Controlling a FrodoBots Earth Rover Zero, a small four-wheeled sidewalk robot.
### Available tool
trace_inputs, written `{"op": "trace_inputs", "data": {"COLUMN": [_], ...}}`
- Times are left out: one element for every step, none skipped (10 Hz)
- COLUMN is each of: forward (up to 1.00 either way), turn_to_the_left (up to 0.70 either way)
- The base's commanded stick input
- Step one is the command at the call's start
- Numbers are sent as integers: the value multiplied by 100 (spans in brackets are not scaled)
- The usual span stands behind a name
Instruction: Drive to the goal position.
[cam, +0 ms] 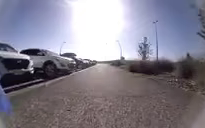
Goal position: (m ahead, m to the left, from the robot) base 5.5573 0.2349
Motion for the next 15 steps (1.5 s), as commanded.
{"op": "trace_inputs", "data": {"forward": [100,100,100,100,100,100,100,100,100,100,100,100,100,100,100], "turn_to_the_left": [0,0,0,0,0,0,0,0,0,0,0,0,0,0,0]}}
